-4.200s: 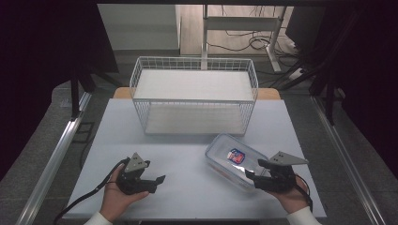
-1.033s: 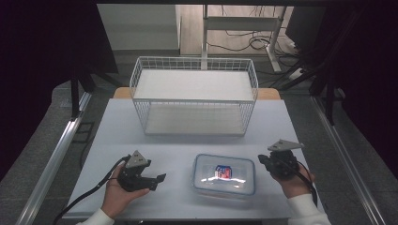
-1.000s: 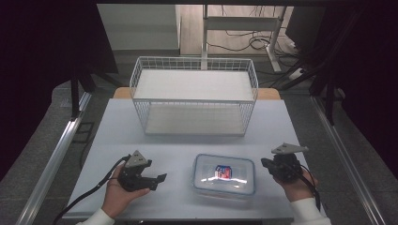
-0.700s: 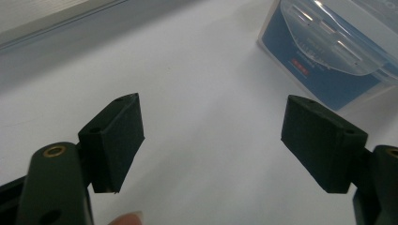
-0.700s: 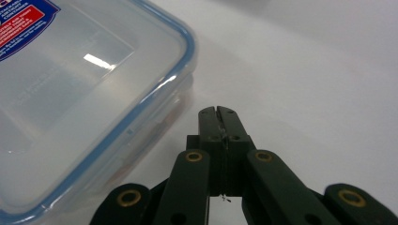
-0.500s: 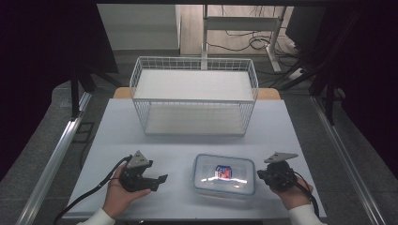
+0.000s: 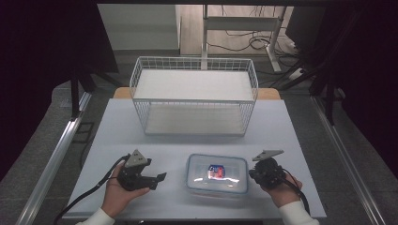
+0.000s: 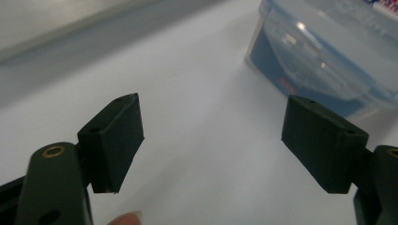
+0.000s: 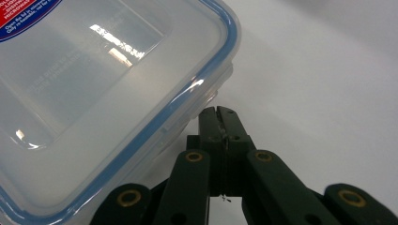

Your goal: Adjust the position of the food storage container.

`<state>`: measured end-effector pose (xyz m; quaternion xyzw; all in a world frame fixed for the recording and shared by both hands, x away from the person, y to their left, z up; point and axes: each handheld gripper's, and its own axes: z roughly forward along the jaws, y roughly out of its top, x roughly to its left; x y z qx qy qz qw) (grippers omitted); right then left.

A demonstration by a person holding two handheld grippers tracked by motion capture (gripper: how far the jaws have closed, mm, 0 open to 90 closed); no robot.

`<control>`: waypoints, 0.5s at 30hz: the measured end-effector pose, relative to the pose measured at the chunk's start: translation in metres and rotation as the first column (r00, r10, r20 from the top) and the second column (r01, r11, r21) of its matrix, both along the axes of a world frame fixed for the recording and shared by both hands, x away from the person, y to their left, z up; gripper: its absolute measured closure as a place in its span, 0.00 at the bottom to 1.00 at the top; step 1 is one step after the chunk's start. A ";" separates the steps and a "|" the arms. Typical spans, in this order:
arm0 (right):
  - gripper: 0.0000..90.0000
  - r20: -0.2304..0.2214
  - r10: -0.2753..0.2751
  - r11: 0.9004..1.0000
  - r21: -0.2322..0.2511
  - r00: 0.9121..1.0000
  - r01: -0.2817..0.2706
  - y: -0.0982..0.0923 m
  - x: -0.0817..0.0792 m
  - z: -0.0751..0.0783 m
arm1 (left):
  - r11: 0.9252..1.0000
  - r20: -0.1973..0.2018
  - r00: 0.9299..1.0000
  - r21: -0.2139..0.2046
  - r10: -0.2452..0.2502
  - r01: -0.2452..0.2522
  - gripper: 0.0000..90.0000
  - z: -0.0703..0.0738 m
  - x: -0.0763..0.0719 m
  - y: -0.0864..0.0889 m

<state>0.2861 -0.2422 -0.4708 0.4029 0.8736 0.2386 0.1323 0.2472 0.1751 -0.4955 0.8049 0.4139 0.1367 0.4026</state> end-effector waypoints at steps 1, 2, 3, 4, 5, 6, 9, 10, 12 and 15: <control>0.99 -0.001 0.010 1.000 -0.004 1.000 -0.010 0.005 0.002 0.001 | 1.000 0.011 1.000 -0.007 0.006 -0.006 0.24 0.001 0.000 0.001; 0.99 -0.001 0.024 1.000 -0.007 1.000 -0.024 0.014 0.007 0.001 | 1.000 0.017 1.000 -0.010 0.009 -0.009 0.24 0.002 0.000 0.002; 0.99 -0.001 0.024 1.000 -0.007 1.000 -0.024 0.014 0.007 0.001 | 1.000 0.020 1.000 -0.011 0.013 -0.013 0.24 0.003 0.000 0.004; 0.99 -0.002 0.032 0.999 -0.011 1.000 -0.032 0.019 0.009 0.001 | 1.000 0.023 1.000 -0.009 0.016 -0.015 0.24 0.004 0.000 0.005; 0.99 -0.002 0.042 0.999 -0.016 0.999 -0.042 0.023 0.012 0.001 | 1.000 0.024 1.000 -0.007 0.019 -0.018 0.24 0.004 0.000 0.005; 0.99 -0.002 0.055 0.998 -0.019 0.998 -0.055 0.028 0.014 0.000 | 1.000 0.023 1.000 -0.003 0.017 -0.017 0.24 0.004 0.001 0.007; 0.99 -0.022 0.106 0.994 -0.025 0.994 -0.107 0.051 0.021 -0.006 | 1.000 0.026 0.999 -0.004 0.028 -0.028 0.23 0.005 0.001 0.009; 0.99 -0.018 0.121 0.992 -0.035 0.993 -0.121 0.057 0.022 -0.007 | 0.999 0.035 0.999 -0.006 0.035 -0.035 0.23 0.006 0.000 0.010; 0.99 -0.019 0.142 0.989 -0.032 0.990 -0.143 0.066 0.023 -0.007 | 0.999 0.055 0.998 -0.015 0.043 -0.042 0.24 0.008 -0.002 0.012; 0.99 -0.022 0.165 0.986 -0.028 0.986 -0.166 0.075 0.023 -0.007 | 0.998 0.059 0.997 -0.018 0.055 -0.054 0.24 0.009 -0.004 0.016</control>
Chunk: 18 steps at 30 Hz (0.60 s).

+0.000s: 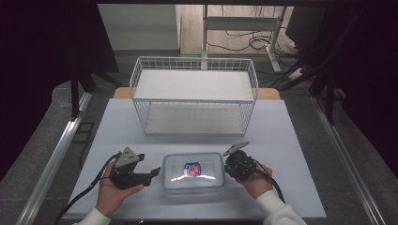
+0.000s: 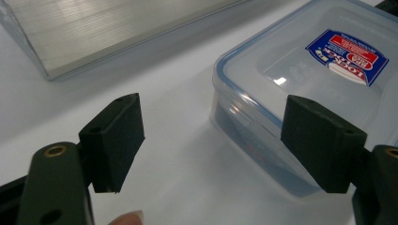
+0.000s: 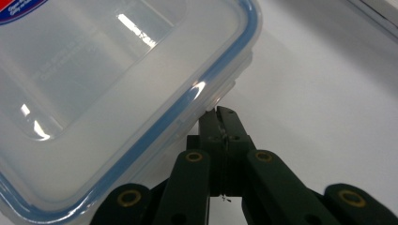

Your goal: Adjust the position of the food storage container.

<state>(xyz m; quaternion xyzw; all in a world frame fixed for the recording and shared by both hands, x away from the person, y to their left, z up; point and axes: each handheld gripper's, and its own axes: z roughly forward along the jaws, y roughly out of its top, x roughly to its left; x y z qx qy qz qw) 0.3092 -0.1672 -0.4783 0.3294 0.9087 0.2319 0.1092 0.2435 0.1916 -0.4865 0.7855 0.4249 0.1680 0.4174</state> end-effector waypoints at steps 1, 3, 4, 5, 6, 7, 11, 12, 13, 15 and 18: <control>0.99 0.002 0.012 1.000 -0.002 1.000 -0.012 0.002 0.000 0.000 | 1.000 -0.004 1.000 0.003 0.004 -0.004 0.24 0.000 0.000 0.001; 0.99 0.004 0.018 1.000 0.000 1.000 -0.018 0.004 -0.002 -0.001 | 1.000 -0.005 1.000 0.008 0.007 -0.007 0.24 -0.001 -0.001 0.002; 0.99 0.004 0.018 1.000 0.000 1.000 -0.018 0.004 -0.002 -0.001 | 1.000 -0.006 1.000 0.006 0.008 -0.008 0.24 -0.001 -0.001 0.003; 0.99 0.008 0.020 1.000 0.009 1.000 -0.020 0.003 -0.004 -0.001 | 1.000 -0.011 1.000 -0.002 0.008 -0.008 0.24 -0.001 -0.001 0.003; 0.99 0.008 0.020 1.000 0.009 1.000 -0.020 0.003 -0.004 -0.001 | 1.000 -0.012 1.000 -0.002 0.009 -0.009 0.24 -0.002 -0.002 0.003; 0.99 0.002 0.026 0.999 0.032 1.000 -0.026 0.000 -0.006 -0.002 | 1.000 -0.012 1.000 0.002 0.010 -0.010 0.24 -0.002 -0.002 0.003; 0.99 0.023 0.024 0.998 0.060 0.999 -0.025 -0.013 -0.015 0.002 | 1.000 -0.017 1.000 -0.002 0.014 -0.014 0.24 -0.003 -0.002 0.003; 0.99 0.033 0.022 0.998 0.065 0.999 -0.024 -0.016 -0.016 0.004 | 1.000 -0.019 1.000 0.002 0.013 -0.013 0.24 -0.003 -0.002 0.003; 0.99 0.054 0.017 0.996 0.088 0.998 -0.021 -0.023 -0.019 0.007 | 1.000 -0.018 1.000 0.003 0.015 -0.015 0.24 -0.003 -0.002 0.003; 0.99 0.064 0.004 0.992 0.125 0.998 -0.012 -0.033 -0.022 0.010 | 1.000 -0.021 1.000 -0.011 0.017 -0.017 0.24 -0.002 -0.001 0.004; 0.97 0.081 -0.033 0.983 0.183 0.996 0.017 -0.046 -0.023 0.011 | 1.000 -0.028 1.000 -0.013 0.012 -0.012 0.24 -0.003 -0.001 0.005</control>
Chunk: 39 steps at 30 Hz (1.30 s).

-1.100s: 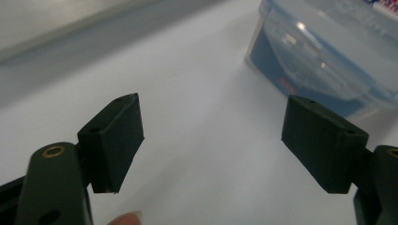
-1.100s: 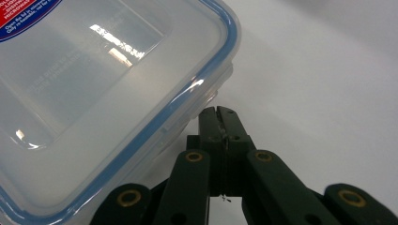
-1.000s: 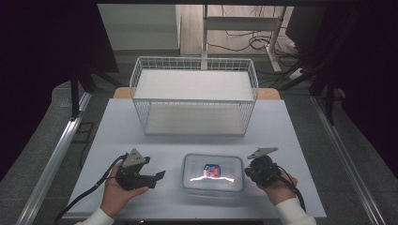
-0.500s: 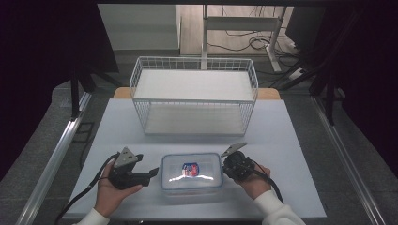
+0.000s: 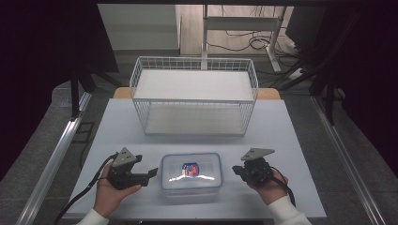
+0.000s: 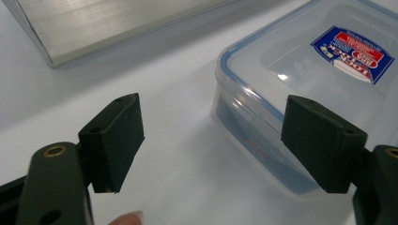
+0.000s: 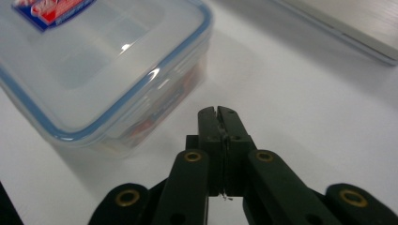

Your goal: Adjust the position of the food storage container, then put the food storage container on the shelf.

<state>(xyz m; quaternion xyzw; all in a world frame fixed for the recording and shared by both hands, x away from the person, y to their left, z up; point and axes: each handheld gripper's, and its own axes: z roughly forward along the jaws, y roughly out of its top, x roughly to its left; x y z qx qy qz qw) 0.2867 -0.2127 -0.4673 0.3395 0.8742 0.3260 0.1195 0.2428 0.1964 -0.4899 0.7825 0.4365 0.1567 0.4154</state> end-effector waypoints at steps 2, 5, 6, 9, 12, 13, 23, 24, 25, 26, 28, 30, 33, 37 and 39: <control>0.94 0.009 -0.023 0.999 0.044 1.000 0.023 -0.005 0.001 0.000 | 1.000 -0.005 1.000 0.006 0.001 -0.001 0.24 -0.001 -0.001 0.000; 0.62 -0.005 -0.033 0.988 0.148 0.999 0.033 -0.009 0.003 0.004 | 1.000 -0.004 1.000 -0.001 0.012 -0.012 0.23 0.000 -0.004 0.001; 0.62 -0.005 -0.033 0.988 0.148 0.999 0.033 -0.009 0.003 0.004 | 1.000 -0.004 1.000 -0.001 0.012 -0.012 0.23 0.000 -0.004 0.001; 0.31 -0.029 -0.046 0.967 0.249 0.999 0.051 -0.010 0.005 0.006 | 0.999 -0.003 0.999 -0.011 0.032 -0.032 0.22 0.002 -0.007 0.003; 0.24 -0.038 -0.045 0.956 0.289 0.998 0.054 -0.011 0.003 0.004 | 0.999 -0.012 0.999 -0.023 0.040 -0.040 0.21 0.001 -0.008 0.003; 0.24 -0.035 -0.044 0.955 0.291 0.998 0.052 -0.011 0.001 0.004 | 0.999 -0.014 0.999 -0.024 0.040 -0.041 0.21 0.001 -0.008 0.002; 0.19 -0.050 -0.087 0.936 0.337 0.995 0.099 -0.017 0.002 0.003 | 0.997 -0.052 0.998 -0.053 0.048 -0.050 0.14 0.001 -0.013 0.002; 0.19 -0.053 -0.083 0.938 0.333 0.995 0.096 -0.016 0.002 0.003 | 0.996 -0.068 0.996 -0.070 0.056 -0.061 0.13 0.002 -0.013 0.003; 0.19 -0.053 -0.083 0.938 0.333 0.995 0.096 -0.016 0.002 0.003 | 0.996 -0.068 0.996 -0.070 0.056 -0.061 0.13 0.002 -0.013 0.003; 0.22 -0.051 -0.076 0.941 0.327 0.996 0.088 -0.014 0.003 0.004 | 0.994 -0.098 0.994 -0.091 0.043 -0.053 0.12 0.001 -0.012 0.002; 0.22 -0.059 -0.071 0.942 0.323 0.996 0.086 -0.013 0.003 0.004 | 0.993 -0.121 0.992 -0.109 0.034 -0.047 0.12 0.000 -0.011 0.001; 0.22 -0.069 -0.061 0.943 0.324 0.996 0.080 -0.010 0.004 0.003 | 0.989 -0.160 0.987 -0.146 0.015 -0.038 0.12 -0.001 -0.008 -0.001; 0.22 -0.091 -0.044 0.940 0.333 0.995 0.072 -0.006 0.004 0.001 | 0.980 -0.199 0.980 -0.197 -0.008 -0.032 0.12 -0.002 -0.006 -0.004; 0.21 -0.115 -0.012 0.941 0.336 0.993 0.050 0.001 0.005 -0.003 | 0.976 -0.230 0.973 -0.217 -0.019 -0.033 0.13 -0.005 -0.003 -0.005; 0.20 -0.117 -0.007 0.943 0.331 0.993 0.045 0.002 0.005 -0.004 | 0.974 -0.238 0.971 -0.225 -0.024 -0.032 0.13 -0.006 -0.001 -0.005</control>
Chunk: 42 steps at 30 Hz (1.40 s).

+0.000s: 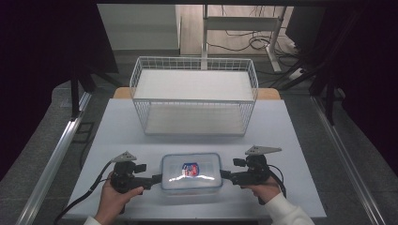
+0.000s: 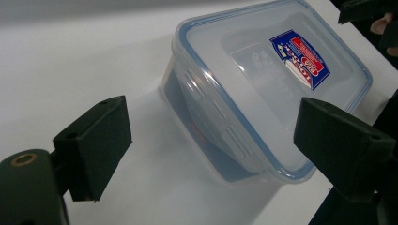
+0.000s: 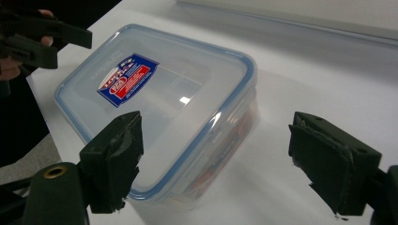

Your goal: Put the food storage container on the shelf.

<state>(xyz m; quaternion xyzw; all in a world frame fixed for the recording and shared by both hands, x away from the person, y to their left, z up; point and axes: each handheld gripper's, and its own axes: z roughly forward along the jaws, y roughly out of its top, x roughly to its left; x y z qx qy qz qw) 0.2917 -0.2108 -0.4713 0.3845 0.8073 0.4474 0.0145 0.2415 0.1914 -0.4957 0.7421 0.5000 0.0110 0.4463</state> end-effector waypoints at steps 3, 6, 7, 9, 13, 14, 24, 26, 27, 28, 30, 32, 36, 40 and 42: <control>0.19 -0.003 0.010 1.000 0.000 1.000 -0.010 0.002 0.000 -0.001 | 0.999 -0.029 1.000 -0.036 -0.005 0.004 0.12 -0.003 0.005 -0.002; 0.17 -0.020 0.009 1.000 0.022 1.000 -0.009 0.003 0.001 -0.003 | 0.994 -0.081 0.996 -0.106 -0.022 0.014 0.13 -0.009 0.017 -0.005; 0.17 -0.020 0.009 1.000 0.022 1.000 -0.009 0.003 0.001 -0.003 | 0.994 -0.081 0.996 -0.106 -0.022 0.014 0.13 -0.009 0.017 -0.005; 0.15 -0.023 0.014 0.999 0.038 1.000 -0.013 0.004 0.002 -0.004 | 0.991 -0.107 0.994 -0.135 -0.035 0.021 0.13 -0.012 0.022 -0.006; 0.12 -0.072 0.013 0.997 0.075 0.997 -0.008 0.007 0.008 -0.010 | 0.980 -0.159 0.985 -0.194 -0.070 0.038 0.13 -0.019 0.029 -0.010; 0.10 -0.106 0.024 0.997 0.076 0.994 -0.016 0.012 0.013 -0.016 | 0.977 -0.176 0.981 -0.210 -0.081 0.043 0.14 -0.022 0.032 -0.011; 0.09 -0.184 0.045 0.996 0.085 0.982 -0.030 0.023 0.022 -0.029 | 0.963 -0.213 0.969 -0.259 -0.125 0.067 0.19 -0.029 0.035 -0.014; 0.09 -0.214 0.051 0.996 0.079 0.975 -0.035 0.026 0.024 -0.033 | 0.965 -0.218 0.969 -0.255 -0.117 0.059 0.23 -0.029 0.035 -0.014; 0.09 -0.214 0.051 0.996 0.079 0.975 -0.035 0.026 0.024 -0.033 | 0.965 -0.218 0.969 -0.255 -0.117 0.059 0.24 -0.029 0.035 -0.014; 0.10 -0.224 0.046 0.997 0.077 0.973 -0.030 0.026 0.024 -0.034 | 0.967 -0.218 0.970 -0.250 -0.106 0.049 0.25 -0.029 0.034 -0.014; 0.11 -0.230 0.046 0.996 0.082 0.972 -0.027 0.026 0.024 -0.034 | 0.969 -0.218 0.971 -0.243 -0.101 0.046 0.27 -0.028 0.033 -0.014; 0.13 -0.255 0.044 0.995 0.093 0.966 -0.020 0.024 0.025 -0.035 | 0.969 -0.212 0.973 -0.246 -0.093 0.039 0.33 -0.027 0.032 -0.013; 0.19 -0.289 0.064 0.992 0.124 0.955 -0.029 0.024 0.026 -0.036 | 0.968 -0.209 0.974 -0.250 -0.085 0.031 0.36 -0.026 0.031 -0.013; 0.30 -0.309 0.051 0.991 0.137 0.950 -0.008 0.019 0.027 -0.033 | 0.967 -0.215 0.973 -0.253 -0.084 0.028 0.38 -0.026 0.031 -0.012; 0.36 -0.317 0.046 0.990 0.144 0.947 0.000 0.015 0.026 -0.031 | 0.967 -0.216 0.973 -0.254 -0.080 0.023 0.38 -0.025 0.031 -0.012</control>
